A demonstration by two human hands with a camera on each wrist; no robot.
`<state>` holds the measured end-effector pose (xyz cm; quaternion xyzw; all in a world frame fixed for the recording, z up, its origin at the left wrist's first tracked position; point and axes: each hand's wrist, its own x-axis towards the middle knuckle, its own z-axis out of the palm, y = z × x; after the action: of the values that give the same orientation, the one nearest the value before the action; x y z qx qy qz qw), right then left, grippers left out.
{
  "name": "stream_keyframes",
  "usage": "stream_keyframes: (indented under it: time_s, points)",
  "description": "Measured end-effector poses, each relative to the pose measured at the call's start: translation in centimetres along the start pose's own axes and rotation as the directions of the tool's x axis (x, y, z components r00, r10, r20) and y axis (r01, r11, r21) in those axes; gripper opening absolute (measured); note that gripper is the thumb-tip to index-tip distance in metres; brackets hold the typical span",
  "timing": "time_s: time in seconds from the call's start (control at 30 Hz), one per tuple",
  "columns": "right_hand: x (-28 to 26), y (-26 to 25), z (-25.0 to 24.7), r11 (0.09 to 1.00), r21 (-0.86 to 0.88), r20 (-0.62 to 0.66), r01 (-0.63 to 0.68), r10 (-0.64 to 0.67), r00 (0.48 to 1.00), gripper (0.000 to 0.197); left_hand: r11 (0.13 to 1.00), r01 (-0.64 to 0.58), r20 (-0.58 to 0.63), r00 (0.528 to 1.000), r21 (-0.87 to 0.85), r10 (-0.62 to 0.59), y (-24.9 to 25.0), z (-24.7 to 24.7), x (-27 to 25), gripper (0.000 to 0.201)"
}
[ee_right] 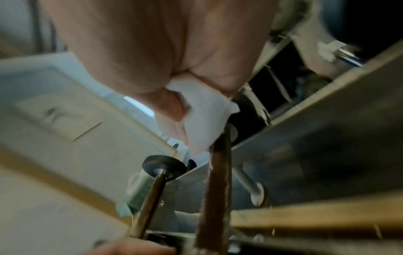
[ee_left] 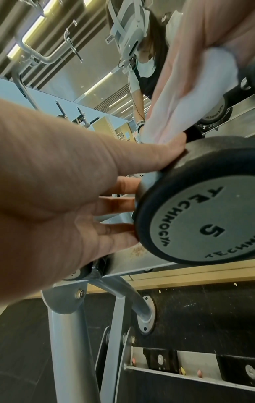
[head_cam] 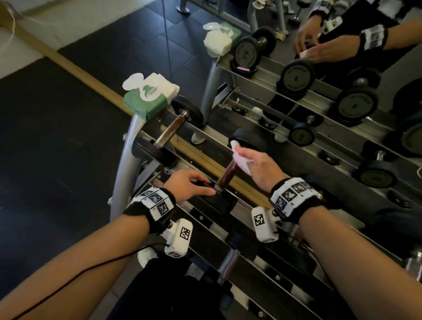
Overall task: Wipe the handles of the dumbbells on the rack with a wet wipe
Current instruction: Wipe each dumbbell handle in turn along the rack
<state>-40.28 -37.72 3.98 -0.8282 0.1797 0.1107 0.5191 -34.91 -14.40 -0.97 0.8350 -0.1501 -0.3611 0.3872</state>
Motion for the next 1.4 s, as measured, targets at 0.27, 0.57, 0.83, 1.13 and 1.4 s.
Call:
stream_keyframes:
  time_s: [0.27, 0.57, 0.83, 1.13, 1.4]
  points:
    - [1.8, 2.6, 0.9, 0.598, -0.717, 0.320, 0.359, -0.175, 0.931, 0.090, 0.998, -0.028, -0.033, 0.999, -0.058, 0.026, -0.4, 0.6, -0.3, 0.033]
    - [2.3, 3.4, 0.8, 0.534, -0.712, 0.353, 0.456, -0.289, 0.890, 0.060, 0.997, -0.008, -0.027, 1.000, -0.070, 0.006, -0.4, 0.5, -0.6, 0.035]
    - [1.0, 1.8, 2.3, 0.333, -0.709, 0.626, 0.621, -0.109, 0.772, 0.079, 0.997, -0.028, -0.026, 0.999, -0.070, 0.026, -0.2, 0.7, -1.0, 0.040]
    - [2.5, 0.3, -0.4, 0.335, -0.844, 0.447, 0.419, 0.006, 0.894, 0.074, 0.993, -0.021, -0.018, 1.000, -0.114, 0.019, -0.2, 0.6, -1.1, 0.031]
    - [2.3, 2.0, -0.9, 0.486, -0.764, 0.504, 0.425, 0.039, 0.863, 0.079, 0.992, -0.027, -0.018, 1.000, -0.124, 0.024, -0.3, 0.7, -1.2, 0.036]
